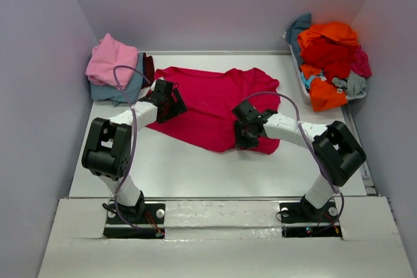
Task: Fold and stack the t-shirts
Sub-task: Flatten out the tshirt
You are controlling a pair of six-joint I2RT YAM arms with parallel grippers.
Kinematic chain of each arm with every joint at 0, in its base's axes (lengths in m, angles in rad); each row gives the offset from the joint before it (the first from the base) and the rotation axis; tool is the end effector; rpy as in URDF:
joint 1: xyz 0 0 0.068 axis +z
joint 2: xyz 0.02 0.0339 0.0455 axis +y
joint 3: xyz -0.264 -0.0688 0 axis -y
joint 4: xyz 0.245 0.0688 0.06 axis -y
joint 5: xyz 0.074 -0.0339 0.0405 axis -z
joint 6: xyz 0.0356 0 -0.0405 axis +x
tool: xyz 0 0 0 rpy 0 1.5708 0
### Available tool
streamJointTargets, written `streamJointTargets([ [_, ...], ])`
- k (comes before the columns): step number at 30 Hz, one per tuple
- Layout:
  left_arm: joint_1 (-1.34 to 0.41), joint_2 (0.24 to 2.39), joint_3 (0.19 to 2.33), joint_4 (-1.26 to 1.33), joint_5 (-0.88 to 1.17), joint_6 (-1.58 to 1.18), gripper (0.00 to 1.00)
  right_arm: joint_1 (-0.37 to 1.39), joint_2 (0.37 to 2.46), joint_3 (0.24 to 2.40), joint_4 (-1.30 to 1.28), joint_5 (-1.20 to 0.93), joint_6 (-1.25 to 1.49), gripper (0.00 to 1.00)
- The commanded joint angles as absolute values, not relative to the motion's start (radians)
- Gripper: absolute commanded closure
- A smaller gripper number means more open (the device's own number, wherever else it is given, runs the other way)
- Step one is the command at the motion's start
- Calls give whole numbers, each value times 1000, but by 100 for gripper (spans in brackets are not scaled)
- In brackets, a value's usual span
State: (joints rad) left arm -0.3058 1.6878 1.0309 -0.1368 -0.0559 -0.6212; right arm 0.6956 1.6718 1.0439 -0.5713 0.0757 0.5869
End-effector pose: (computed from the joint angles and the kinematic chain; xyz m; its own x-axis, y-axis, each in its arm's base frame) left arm 0.3423 -0.1060 0.1955 -0.7061 -0.3865 -0.5934 -0.1816 0.9088 -0.3757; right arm 0.2473 0.2029 0.1788 -0.9378 -0.0635 -0.3414 -0.1184 0.9827 0.1424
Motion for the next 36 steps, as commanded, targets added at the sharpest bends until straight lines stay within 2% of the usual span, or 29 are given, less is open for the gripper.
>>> streamJointTargets([
  [1, -302, 1694, 1051, -106, -46, -609, 13, 706, 1631, 1091, -589, 123, 577, 54],
  [21, -302, 1707, 1051, -101, -31, -601, 14, 706, 1724, 1075, -540, 95, 572, 54],
  [36, -302, 1712, 1048, -100, -28, -603, 14, 724, 1657, 994, -532, 66, 586, 55],
])
